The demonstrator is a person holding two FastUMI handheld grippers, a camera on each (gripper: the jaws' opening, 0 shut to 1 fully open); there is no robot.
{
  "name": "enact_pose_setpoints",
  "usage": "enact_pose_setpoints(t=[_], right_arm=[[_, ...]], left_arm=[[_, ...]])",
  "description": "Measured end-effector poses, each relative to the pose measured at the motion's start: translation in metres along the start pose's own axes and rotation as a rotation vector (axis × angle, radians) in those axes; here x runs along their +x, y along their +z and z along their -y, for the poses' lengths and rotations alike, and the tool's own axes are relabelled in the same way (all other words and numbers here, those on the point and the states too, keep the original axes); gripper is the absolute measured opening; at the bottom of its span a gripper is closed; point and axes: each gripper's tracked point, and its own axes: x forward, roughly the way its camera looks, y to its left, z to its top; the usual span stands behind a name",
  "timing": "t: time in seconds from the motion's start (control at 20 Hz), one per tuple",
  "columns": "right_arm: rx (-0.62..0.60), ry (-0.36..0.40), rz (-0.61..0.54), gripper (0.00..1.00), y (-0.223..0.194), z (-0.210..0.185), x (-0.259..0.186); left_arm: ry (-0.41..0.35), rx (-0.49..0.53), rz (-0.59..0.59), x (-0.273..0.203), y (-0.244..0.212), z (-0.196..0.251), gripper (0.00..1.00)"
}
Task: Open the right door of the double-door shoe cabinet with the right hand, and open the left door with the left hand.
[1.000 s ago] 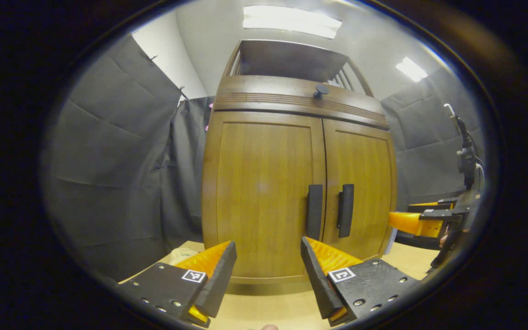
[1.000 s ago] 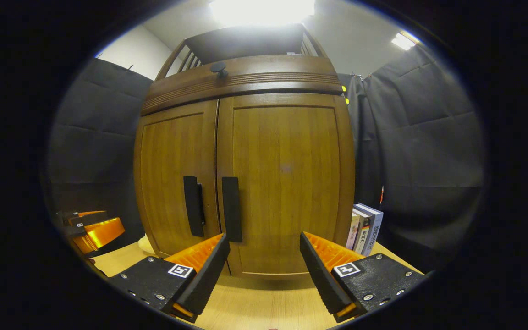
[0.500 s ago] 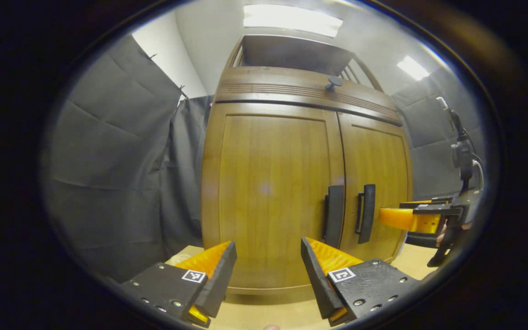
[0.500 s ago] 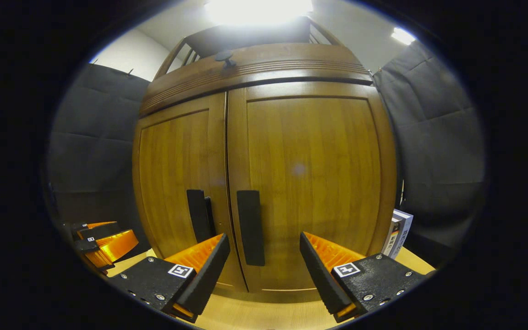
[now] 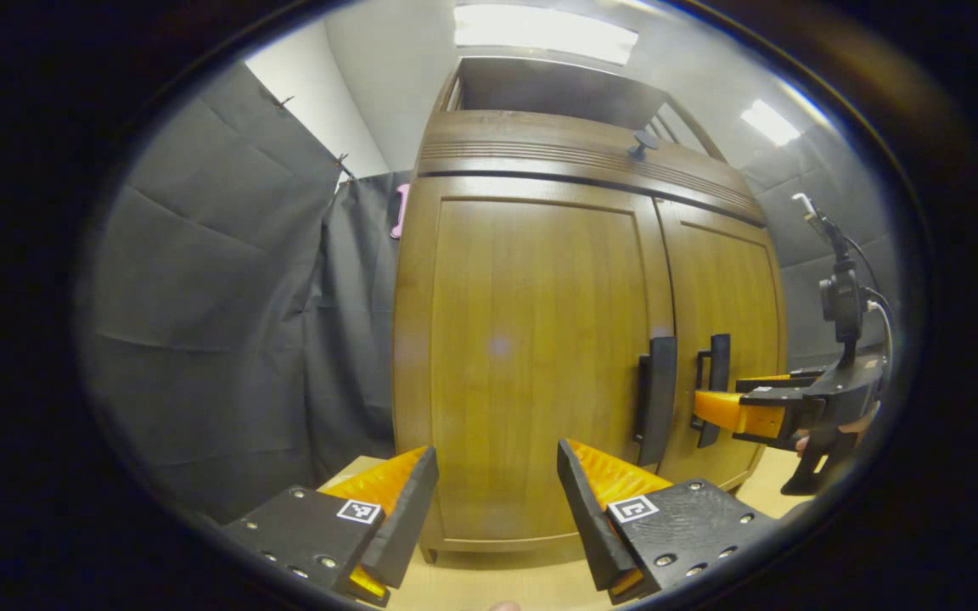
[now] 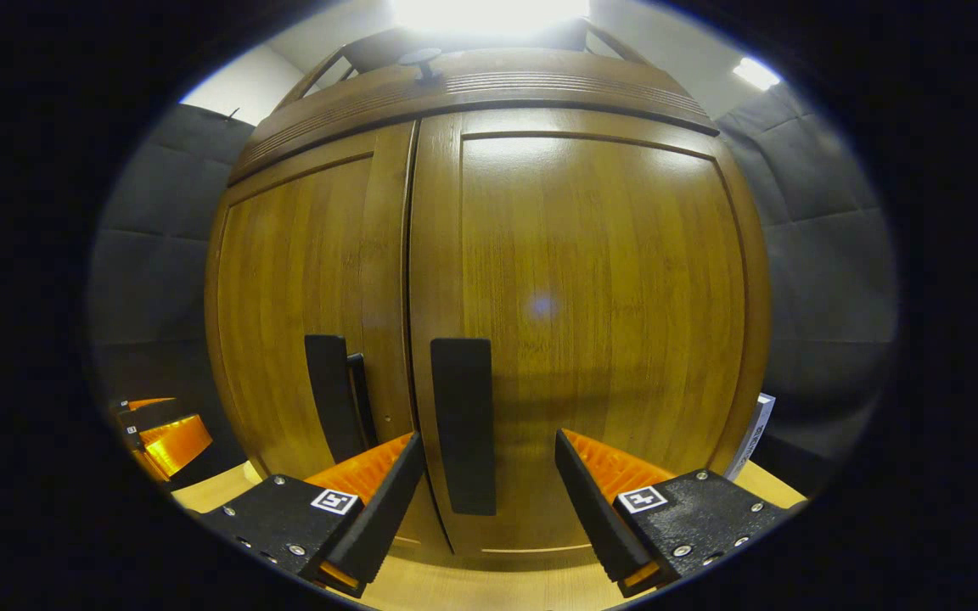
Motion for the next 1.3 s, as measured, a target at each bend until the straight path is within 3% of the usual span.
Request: enact_pose_setpoints(t=[0.3,0.4,0.6,0.85,1.3], right_arm=[[0.014,0.005,-0.016,0.84,-0.003,-0.005,0.007],[0.016,0.013,-0.028,0.74,-0.007,-0.008,0.011],[0.036,0.006,-0.028,0.41,-0.009,-0.01,0.015],[0.013,0.028,-0.009,0.2,-0.008,-0.011,0.012],[0.004,0.092,-0.001,0.18,0.002,-0.011,-0.001]], left_arm=[[0.011,-0.014,0.013,-0.001,0.002,-0.002,0.81],[0.011,-0.028,0.002,-0.001,-0.002,-0.002,0.81],[0.014,-0.04,-0.018,-0.002,-0.002,-0.003,0.81],[-0.004,-0.026,-0.008,-0.002,0.0,-0.001,0.81],[-0.005,-0.009,-0.006,-0.002,0.003,-0.001,0.81]])
